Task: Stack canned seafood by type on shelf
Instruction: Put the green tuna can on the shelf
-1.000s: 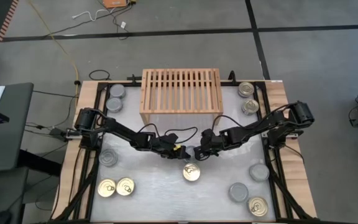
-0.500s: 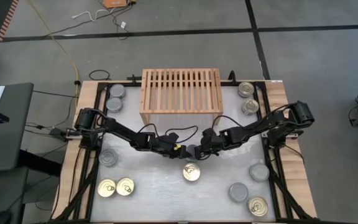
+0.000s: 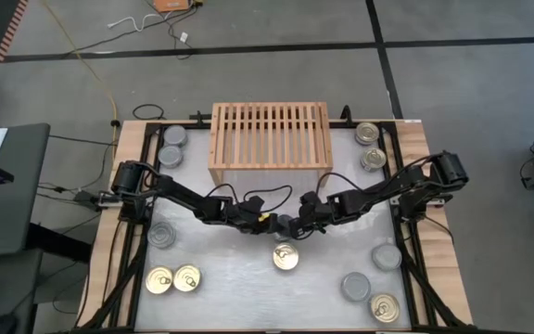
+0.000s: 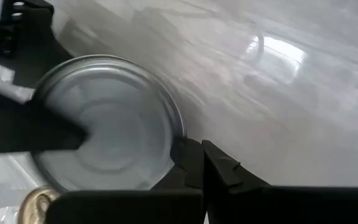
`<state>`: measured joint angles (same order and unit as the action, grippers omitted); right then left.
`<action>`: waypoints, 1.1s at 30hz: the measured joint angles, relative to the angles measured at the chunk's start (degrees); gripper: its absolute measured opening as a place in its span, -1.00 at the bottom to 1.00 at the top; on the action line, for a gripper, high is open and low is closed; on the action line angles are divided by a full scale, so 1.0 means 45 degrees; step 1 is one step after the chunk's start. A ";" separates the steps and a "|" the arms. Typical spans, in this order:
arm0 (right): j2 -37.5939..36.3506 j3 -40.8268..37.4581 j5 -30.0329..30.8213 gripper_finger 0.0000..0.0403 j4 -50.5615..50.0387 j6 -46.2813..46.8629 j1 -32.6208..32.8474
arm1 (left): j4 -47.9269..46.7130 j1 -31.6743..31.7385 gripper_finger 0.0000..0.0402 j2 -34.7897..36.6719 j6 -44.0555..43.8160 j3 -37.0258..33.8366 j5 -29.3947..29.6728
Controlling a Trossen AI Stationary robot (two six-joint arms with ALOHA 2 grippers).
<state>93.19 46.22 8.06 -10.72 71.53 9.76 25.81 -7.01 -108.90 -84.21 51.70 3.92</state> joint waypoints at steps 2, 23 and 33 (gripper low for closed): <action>0.0000 0.0000 0.0004 -0.91 0.0000 -0.0007 0.0000 | -0.0048 0.0003 0.37 0.0013 -0.0112 0.0001 -0.0085; -0.0024 0.0000 -0.0006 -0.86 0.0000 -0.0398 0.0005 | 0.0280 0.0364 -0.32 0.0039 0.0735 -0.0004 -0.0091; -0.0063 -0.0004 -0.0126 -0.64 -0.0049 -0.0909 -0.0005 | 0.0236 0.0704 -0.32 0.0039 0.1245 -0.0004 -0.1101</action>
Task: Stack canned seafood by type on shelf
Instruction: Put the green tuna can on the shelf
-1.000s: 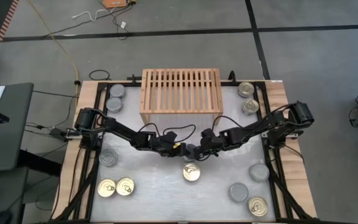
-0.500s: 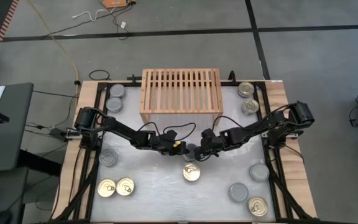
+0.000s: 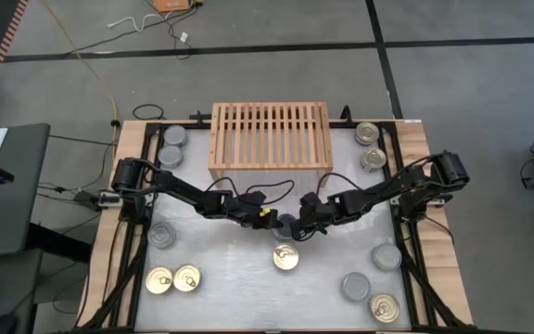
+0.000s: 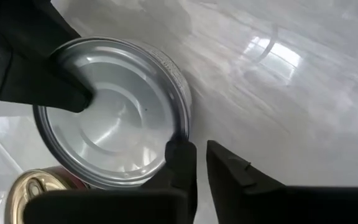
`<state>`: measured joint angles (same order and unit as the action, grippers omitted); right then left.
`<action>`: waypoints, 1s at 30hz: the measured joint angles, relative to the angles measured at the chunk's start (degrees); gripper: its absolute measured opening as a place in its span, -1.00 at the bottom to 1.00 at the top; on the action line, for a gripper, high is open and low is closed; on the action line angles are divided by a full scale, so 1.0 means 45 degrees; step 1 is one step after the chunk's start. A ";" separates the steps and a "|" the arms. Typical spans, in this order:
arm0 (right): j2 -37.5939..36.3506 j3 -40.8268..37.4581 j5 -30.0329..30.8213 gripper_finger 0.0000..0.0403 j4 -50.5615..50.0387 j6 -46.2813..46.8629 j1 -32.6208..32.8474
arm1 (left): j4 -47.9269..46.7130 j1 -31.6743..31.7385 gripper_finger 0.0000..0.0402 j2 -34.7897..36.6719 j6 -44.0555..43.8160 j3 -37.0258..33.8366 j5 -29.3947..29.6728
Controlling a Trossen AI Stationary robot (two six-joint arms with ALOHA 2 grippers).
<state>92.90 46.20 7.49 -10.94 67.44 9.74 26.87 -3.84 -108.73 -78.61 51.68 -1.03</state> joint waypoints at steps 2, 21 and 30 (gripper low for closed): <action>-0.0110 -0.0018 -0.0122 -0.57 -0.0031 -0.0223 0.0000 | -0.0010 -0.0003 -0.32 0.0000 -0.0020 0.0000 -0.0027; -0.4923 -0.1495 -0.0016 -0.29 -0.5912 -0.1538 0.0747 | 0.0948 -0.0390 -0.33 0.0078 -0.0282 0.0028 0.0788; -0.7165 -0.4997 -0.0348 -0.29 -0.1577 -0.0330 0.1469 | 0.0276 -0.0977 -0.34 0.0083 -0.0873 0.1503 0.1727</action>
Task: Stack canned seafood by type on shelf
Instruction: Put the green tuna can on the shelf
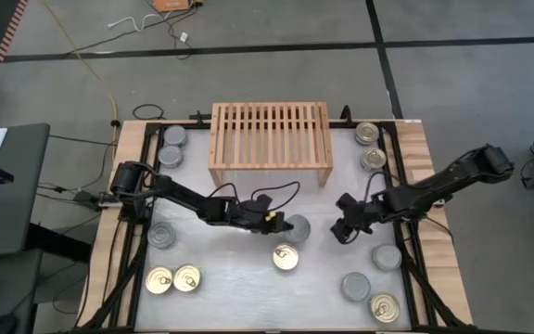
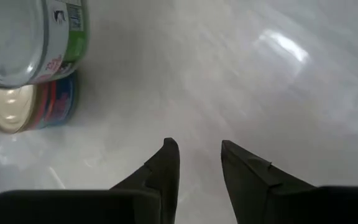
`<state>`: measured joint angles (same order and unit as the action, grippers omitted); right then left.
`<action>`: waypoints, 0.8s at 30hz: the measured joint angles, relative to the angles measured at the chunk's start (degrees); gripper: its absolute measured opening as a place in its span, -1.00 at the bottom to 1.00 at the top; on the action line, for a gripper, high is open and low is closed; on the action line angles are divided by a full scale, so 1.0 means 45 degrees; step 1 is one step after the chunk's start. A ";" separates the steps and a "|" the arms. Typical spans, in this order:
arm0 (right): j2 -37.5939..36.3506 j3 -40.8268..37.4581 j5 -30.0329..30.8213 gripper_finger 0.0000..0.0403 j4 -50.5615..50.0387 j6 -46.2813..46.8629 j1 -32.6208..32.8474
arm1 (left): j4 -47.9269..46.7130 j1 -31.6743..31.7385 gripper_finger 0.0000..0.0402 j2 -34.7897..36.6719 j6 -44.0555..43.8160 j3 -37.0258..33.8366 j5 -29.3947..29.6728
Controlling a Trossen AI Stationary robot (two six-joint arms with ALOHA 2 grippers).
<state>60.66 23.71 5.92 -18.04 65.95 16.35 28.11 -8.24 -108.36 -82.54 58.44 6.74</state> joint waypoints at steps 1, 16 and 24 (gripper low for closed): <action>-0.0133 -0.0146 0.0000 -0.29 0.0096 -0.0026 0.0018 | -0.0215 -0.0025 -0.34 0.0000 -0.0005 0.0291 0.0050; -0.0135 -0.0381 0.0090 -0.29 0.0133 -0.2076 -0.0693 | -0.1445 0.0902 -0.34 0.0024 0.0894 0.4298 -0.0843; -0.0125 -0.0379 0.0105 -0.29 0.0164 -0.2335 -0.1387 | -0.5468 0.2057 -0.34 0.1791 0.3462 0.6026 -0.1467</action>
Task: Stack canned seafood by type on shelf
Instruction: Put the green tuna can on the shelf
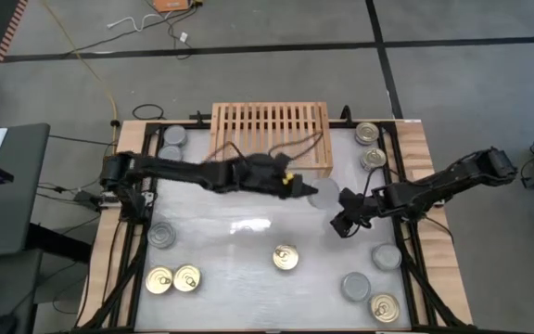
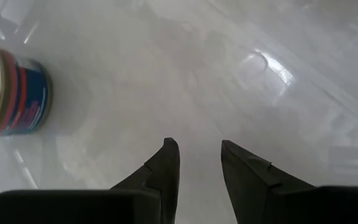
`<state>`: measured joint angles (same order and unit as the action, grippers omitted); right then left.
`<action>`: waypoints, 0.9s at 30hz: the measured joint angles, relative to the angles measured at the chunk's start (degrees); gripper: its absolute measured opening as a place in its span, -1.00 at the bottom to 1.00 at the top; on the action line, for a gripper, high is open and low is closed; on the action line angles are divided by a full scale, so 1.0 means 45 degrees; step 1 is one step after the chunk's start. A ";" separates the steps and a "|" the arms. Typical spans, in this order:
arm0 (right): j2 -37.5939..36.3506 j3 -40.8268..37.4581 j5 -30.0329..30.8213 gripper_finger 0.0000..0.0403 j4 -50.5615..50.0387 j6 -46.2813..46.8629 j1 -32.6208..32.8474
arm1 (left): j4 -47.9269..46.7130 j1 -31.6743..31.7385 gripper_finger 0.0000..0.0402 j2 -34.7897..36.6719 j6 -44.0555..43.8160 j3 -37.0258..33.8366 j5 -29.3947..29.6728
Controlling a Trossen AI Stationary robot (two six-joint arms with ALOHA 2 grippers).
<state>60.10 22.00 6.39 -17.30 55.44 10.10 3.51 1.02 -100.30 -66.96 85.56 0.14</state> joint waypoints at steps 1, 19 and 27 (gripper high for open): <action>-0.0002 -0.0001 0.0007 -0.29 0.0013 0.0019 -0.0097 | -0.0333 0.0242 -0.34 0.0347 0.0321 -0.0009 -0.0021; -0.0005 0.0004 0.1260 -0.30 0.1026 0.2472 -0.1622 | -1.0110 0.7964 -0.34 0.6410 0.5531 -0.0097 -0.0598; -0.0005 0.0004 0.1332 -0.32 0.1019 0.3241 -0.2049 | -1.0341 1.1694 -0.34 0.6393 0.7285 -0.0809 -0.3086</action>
<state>60.07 22.02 12.39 -12.71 70.03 0.88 -43.02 53.64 -71.53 -34.18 81.92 -13.75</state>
